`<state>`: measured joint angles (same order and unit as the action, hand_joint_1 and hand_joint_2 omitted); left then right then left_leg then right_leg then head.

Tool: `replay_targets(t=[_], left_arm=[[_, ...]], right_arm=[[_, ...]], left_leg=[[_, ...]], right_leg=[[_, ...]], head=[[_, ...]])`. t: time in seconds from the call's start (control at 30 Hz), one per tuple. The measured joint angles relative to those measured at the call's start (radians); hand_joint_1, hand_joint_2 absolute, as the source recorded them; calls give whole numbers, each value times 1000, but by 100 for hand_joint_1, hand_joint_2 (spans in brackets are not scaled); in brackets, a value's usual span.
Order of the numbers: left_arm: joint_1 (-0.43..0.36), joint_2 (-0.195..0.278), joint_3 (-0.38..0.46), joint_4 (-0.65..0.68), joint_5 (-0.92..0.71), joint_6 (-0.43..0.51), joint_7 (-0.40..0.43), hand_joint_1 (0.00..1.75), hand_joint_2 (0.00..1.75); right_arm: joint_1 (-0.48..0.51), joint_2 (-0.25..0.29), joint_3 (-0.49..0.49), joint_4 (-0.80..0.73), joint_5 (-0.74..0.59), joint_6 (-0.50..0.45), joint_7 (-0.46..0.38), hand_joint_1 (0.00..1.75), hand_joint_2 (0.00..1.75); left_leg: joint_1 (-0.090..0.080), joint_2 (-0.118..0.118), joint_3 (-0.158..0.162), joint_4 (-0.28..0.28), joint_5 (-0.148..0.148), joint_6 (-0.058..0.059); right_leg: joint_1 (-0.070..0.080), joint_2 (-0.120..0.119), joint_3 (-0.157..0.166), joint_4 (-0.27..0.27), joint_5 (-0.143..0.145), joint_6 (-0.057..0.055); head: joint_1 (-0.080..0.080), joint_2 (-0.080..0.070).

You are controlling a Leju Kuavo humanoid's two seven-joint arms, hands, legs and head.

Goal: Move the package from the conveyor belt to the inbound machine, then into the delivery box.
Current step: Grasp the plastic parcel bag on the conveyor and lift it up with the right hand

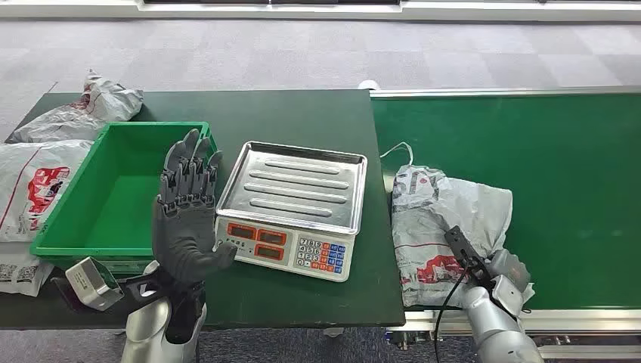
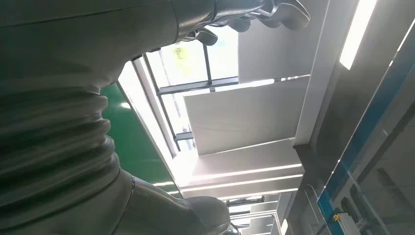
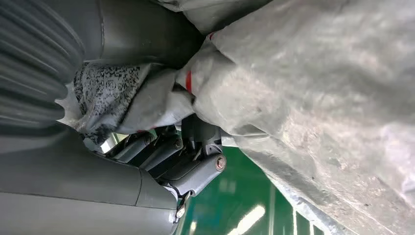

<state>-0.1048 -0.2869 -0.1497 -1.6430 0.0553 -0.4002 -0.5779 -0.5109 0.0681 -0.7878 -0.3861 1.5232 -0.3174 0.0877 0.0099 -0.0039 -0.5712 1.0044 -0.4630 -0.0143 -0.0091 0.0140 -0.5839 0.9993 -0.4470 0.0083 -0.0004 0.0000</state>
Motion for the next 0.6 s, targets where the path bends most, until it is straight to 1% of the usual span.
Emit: replay_targets(t=[0.17, 0.23, 0.27, 0.33, 0.37, 0.4, 0.43, 0.5, 0.53, 0.6], left_arm=[[0, 0, 1, 0, 0, 0, -1, 0, 175], [0, 0, 1, 0, -2, 0, -3, 0, 175], [0, 0, 2, 1, -4, 0, -7, 0, 175], [1, 0, 5, 2, -15, 3, -21, 0, 175], [1, 0, 9, 3, -20, 4, -28, 0, 175], [2, 0, 14, 3, -24, 6, -33, 0, 175], [4, 0, 19, 3, -27, 6, -37, 0, 175], [6, -1, 28, 1, -31, 6, -40, 0, 175], [7, -1, 30, 0, -32, 6, -41, 0, 175], [7, -1, 31, 0, -32, 6, -41, 0, 175]], right_arm=[[0, 1, 8, 0, -4, 5, 0, 175, 175], [0, 3, 9, 0, -13, 12, -20, 175, 175], [0, 5, 10, -2, -31, 22, -56, 175, 175], [7, 17, 18, -26, -98, 57, -187, 175, 175], [18, 30, 28, -59, -139, 79, -258, 175, 175], [36, 49, 47, -111, -180, 98, -310, 175, 175], [61, 73, 76, -185, -217, 112, -337, 175, 175], [108, 116, 140, -326, -272, 122, -345, 175, 175], [121, 127, 160, -366, -285, 122, -342, 175, 175], [125, 131, 167, -380, -289, 122, -340, 175, 175]], left_leg=[[0, 0, 0, 0, 0, 0], [0, 0, 0, 0, 0, 0], [0, 0, 0, 0, 0, 0], [0, 0, -3, 0, 0, 0], [0, 0, -4, 0, 0, 0], [0, 1, -5, 0, 0, 0], [0, 0, -5, 0, 1, 0], [0, -1, -4, 0, 2, 0], [0, -1, -5, 0, 2, 0], [0, -1, -6, 0, 3, 0]], right_leg=[[0, 0, 0, 0, 0, 0], [0, 0, 1, 0, 0, 0], [0, 0, 1, 0, 0, 0], [0, 0, 0, 0, 0, 0], [-1, 0, 0, 0, 1, 0], [-1, 1, -1, 0, 1, 0], [-1, 0, -3, 1, 1, 0], [-1, -1, -5, 1, 1, 0], [-1, -1, -5, 2, 1, 0], [-1, -1, -6, 2, 1, 0]], head=[[0, 0], [0, 0], [0, 0], [0, 0], [0, 0], [0, 0], [0, 0], [0, 0], [0, 0], [0, 0]])
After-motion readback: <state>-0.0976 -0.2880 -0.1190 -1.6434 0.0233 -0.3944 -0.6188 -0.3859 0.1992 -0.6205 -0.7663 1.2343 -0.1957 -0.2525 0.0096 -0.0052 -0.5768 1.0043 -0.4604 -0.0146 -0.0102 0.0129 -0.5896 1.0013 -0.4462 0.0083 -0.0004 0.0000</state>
